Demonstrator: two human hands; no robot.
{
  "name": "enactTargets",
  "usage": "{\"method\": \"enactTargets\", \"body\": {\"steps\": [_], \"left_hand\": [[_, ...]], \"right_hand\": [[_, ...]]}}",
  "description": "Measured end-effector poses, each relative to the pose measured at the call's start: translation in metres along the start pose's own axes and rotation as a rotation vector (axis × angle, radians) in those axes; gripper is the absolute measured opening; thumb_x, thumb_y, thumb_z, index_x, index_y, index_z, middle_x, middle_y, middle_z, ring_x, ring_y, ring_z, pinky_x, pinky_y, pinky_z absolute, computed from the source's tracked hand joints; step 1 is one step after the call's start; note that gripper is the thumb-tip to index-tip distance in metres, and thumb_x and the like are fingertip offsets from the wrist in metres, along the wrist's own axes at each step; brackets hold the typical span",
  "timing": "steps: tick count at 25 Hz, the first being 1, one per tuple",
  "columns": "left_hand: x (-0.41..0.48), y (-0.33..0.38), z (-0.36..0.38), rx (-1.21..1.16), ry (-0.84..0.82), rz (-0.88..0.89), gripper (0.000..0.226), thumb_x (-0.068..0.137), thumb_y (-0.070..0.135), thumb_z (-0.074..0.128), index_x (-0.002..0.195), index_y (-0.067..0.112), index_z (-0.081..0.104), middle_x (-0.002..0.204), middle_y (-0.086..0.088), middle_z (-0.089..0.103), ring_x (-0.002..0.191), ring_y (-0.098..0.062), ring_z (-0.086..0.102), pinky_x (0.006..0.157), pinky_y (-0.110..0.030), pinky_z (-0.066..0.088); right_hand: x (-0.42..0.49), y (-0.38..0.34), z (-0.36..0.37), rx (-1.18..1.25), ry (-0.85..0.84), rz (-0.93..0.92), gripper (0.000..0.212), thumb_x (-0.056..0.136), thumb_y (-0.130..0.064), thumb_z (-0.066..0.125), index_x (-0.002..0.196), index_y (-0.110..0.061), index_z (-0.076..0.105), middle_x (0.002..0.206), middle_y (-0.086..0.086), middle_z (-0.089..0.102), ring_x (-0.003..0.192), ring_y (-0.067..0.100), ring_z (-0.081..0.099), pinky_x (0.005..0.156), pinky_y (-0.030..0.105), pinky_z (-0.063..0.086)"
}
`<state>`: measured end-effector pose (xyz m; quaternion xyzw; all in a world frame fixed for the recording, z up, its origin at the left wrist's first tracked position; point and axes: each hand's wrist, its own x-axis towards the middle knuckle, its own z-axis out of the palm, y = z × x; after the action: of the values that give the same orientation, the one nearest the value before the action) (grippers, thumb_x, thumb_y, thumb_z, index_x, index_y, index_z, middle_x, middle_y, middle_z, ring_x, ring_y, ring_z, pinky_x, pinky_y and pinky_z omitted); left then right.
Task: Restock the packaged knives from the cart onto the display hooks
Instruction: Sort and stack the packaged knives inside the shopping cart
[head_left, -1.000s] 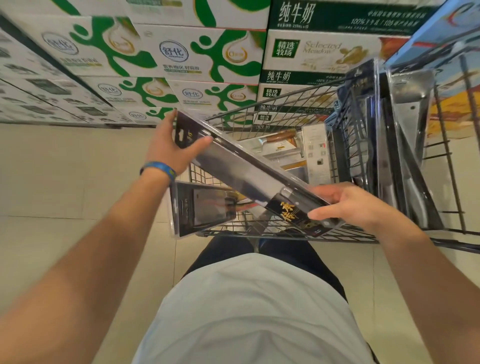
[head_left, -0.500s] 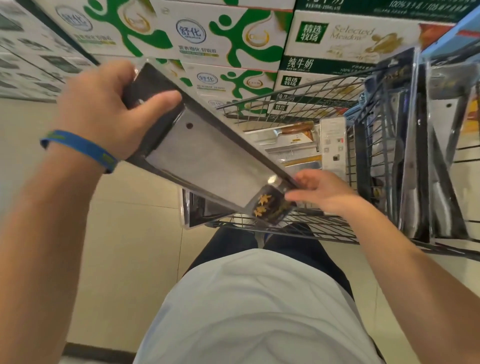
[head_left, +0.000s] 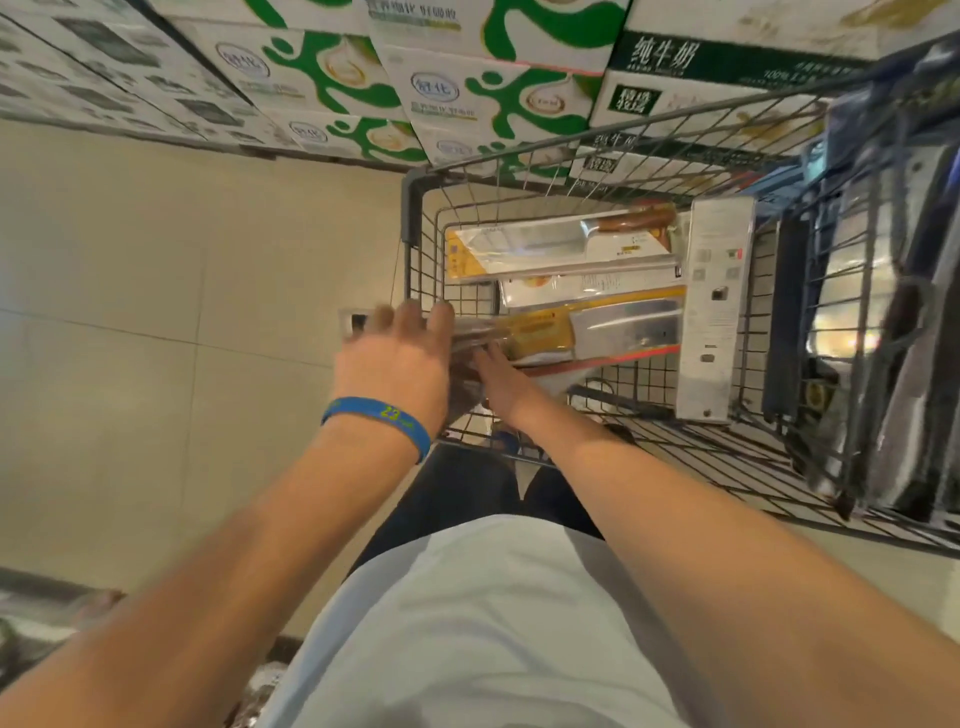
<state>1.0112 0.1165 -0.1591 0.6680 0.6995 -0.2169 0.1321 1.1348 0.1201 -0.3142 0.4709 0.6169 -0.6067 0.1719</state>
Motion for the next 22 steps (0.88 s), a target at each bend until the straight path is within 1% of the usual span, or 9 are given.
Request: {"method": "enactTargets", "body": {"steps": [3, 5, 8, 10, 12, 15, 16, 20, 22], "left_hand": [[0.037, 0.026, 0.009, 0.035, 0.145, 0.103, 0.033, 0.085, 0.033, 0.064, 0.116, 0.022, 0.063, 0.125, -0.005, 0.058, 0.118, -0.03, 0.05, 0.095, -0.046, 0.04], [0.076, 0.06, 0.034, 0.038, -0.09, 0.18, 0.031, 0.097, 0.037, 0.051, 0.125, 0.028, 0.058, 0.132, 0.0, 0.054, 0.128, -0.025, 0.043, 0.106, -0.046, 0.033], [0.119, 0.081, 0.094, 0.178, -0.49, 0.146, 0.042, 0.104, 0.037, 0.034, 0.14, 0.022, 0.05, 0.143, -0.008, 0.048, 0.134, -0.031, 0.041, 0.112, -0.052, 0.026], [0.127, 0.081, 0.135, 0.381, -0.547, 0.132, 0.048, 0.106, 0.036, 0.026, 0.147, 0.017, 0.042, 0.15, -0.016, 0.039, 0.137, -0.038, 0.037, 0.112, -0.057, 0.025], [0.127, 0.086, 0.162, 0.475, -0.533, 0.163, 0.049, 0.106, 0.033, 0.027, 0.152, 0.017, 0.031, 0.158, -0.023, 0.024, 0.14, -0.051, 0.027, 0.11, -0.069, 0.02], [0.128, 0.096, 0.189, 0.547, -0.51, 0.23, 0.054, 0.104, 0.033, 0.032, 0.156, 0.02, 0.023, 0.161, -0.026, 0.008, 0.14, -0.06, 0.016, 0.106, -0.076, 0.015], [0.129, 0.096, 0.192, 0.558, -0.493, 0.25, 0.054, 0.104, 0.035, 0.032, 0.155, 0.021, 0.024, 0.161, -0.027, 0.009, 0.14, -0.06, 0.016, 0.107, -0.074, 0.015], [0.129, 0.096, 0.19, 0.624, -0.431, 0.26, 0.052, 0.103, 0.042, 0.036, 0.15, 0.021, 0.033, 0.157, -0.027, 0.019, 0.137, -0.056, 0.024, 0.109, -0.068, 0.021], [0.125, 0.099, 0.187, 0.675, -0.439, 0.232, 0.056, 0.101, 0.036, 0.046, 0.151, 0.014, 0.033, 0.154, -0.028, 0.025, 0.135, -0.056, 0.029, 0.108, -0.067, 0.025]], "right_hand": [[0.015, 0.01, -0.002, 0.064, -0.022, -0.004, 0.057, 0.111, -0.03, 0.036, 0.163, -0.016, 0.017, 0.168, 0.014, 0.022, 0.146, 0.035, 0.037, 0.12, 0.049, 0.033], [0.025, 0.03, -0.012, 0.124, 0.024, 0.054, 0.048, 0.106, -0.018, 0.05, 0.151, -0.005, 0.041, 0.15, 0.02, 0.05, 0.135, 0.036, 0.05, 0.113, 0.042, 0.039], [0.032, 0.077, -0.028, 0.301, 0.068, 0.137, 0.024, 0.104, -0.005, 0.052, 0.127, -0.001, 0.058, 0.118, 0.018, 0.065, 0.107, 0.035, 0.061, 0.096, 0.033, 0.047], [0.042, 0.12, -0.041, 0.38, 0.165, 0.292, 0.025, 0.105, -0.014, 0.054, 0.127, -0.004, 0.061, 0.107, 0.013, 0.068, 0.096, 0.023, 0.065, 0.095, 0.025, 0.053], [0.053, 0.155, -0.053, 0.573, 0.253, 0.536, 0.025, 0.105, -0.027, 0.054, 0.124, -0.013, 0.061, 0.118, 0.013, 0.064, 0.101, 0.026, 0.064, 0.091, 0.034, 0.06], [0.077, 0.18, -0.055, 1.076, 0.424, 0.786, 0.033, 0.098, -0.039, 0.066, 0.117, -0.014, 0.056, 0.104, 0.01, 0.061, 0.078, 0.021, 0.067, 0.042, 0.024, 0.055], [0.086, 0.182, -0.051, 1.185, 0.494, 0.796, 0.04, 0.093, -0.044, 0.072, 0.113, -0.013, 0.057, 0.1, 0.008, 0.063, 0.07, 0.02, 0.071, 0.04, 0.023, 0.053], [0.102, 0.19, -0.03, 1.204, 0.659, 0.789, 0.059, 0.079, -0.064, 0.077, 0.113, -0.019, 0.06, 0.106, 0.003, 0.069, 0.087, 0.02, 0.071, 0.078, 0.036, 0.062], [0.1, 0.191, -0.024, 1.263, 0.715, 0.759, 0.051, 0.079, -0.062, 0.078, 0.107, -0.025, 0.058, 0.102, 0.0, 0.066, 0.088, 0.019, 0.068, 0.077, 0.035, 0.06]]}}
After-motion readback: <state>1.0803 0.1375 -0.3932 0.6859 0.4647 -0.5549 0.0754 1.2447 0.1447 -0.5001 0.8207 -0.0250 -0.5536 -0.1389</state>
